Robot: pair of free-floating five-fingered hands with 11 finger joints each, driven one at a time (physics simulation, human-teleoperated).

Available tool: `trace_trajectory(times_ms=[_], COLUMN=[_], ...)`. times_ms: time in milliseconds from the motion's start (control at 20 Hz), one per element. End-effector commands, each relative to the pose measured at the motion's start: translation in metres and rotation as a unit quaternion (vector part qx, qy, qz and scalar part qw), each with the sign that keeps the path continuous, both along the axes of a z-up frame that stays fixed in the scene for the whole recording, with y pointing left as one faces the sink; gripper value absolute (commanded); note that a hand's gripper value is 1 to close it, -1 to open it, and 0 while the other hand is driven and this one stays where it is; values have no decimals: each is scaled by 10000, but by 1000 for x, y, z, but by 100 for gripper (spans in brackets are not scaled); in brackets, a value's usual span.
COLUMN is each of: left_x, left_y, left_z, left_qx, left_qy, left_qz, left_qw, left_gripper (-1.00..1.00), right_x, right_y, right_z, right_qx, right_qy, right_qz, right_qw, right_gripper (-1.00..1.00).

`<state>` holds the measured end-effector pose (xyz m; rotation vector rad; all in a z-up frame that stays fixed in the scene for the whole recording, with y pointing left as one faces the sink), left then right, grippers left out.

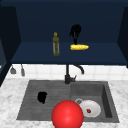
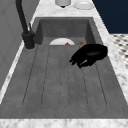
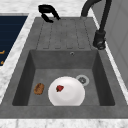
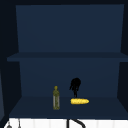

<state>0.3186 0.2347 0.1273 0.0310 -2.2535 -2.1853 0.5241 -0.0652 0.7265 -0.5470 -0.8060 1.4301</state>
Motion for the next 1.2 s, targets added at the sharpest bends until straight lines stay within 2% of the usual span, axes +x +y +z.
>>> trace_trajectory(times_ms=[0,350,500,600,750,900,1150], left_x=[0,0,0,0,0,0,0], left_y=[0,0,0,0,0,0,0], left_z=[0,0,0,0,0,0,0], left_qx=[0,0,0,0,0,0,0], left_qy=[0,0,0,0,0,0,0], left_qz=[0,0,0,0,0,0,0], left_qw=[10000,10000,10000,10000,10000,10000,10000], left_gripper=[0,0,0,0,0,0,0], right_x=[3,21,37,47,55,59,75], right_y=[-25,-65,-76,-80,-80,-82,-82], right_z=[-31,-66,-78,-80,-71,-70,-79], right_qx=[0,47,36,23,-202,-281,-269], right_qy=[-196,-120,-38,-51,-174,-87,-41], right_qz=[195,246,256,227,118,92,111], right_qw=[9996,9996,9997,9997,9996,9995,9996], right_gripper=[-100,-100,-100,-100,-100,-100,-100])
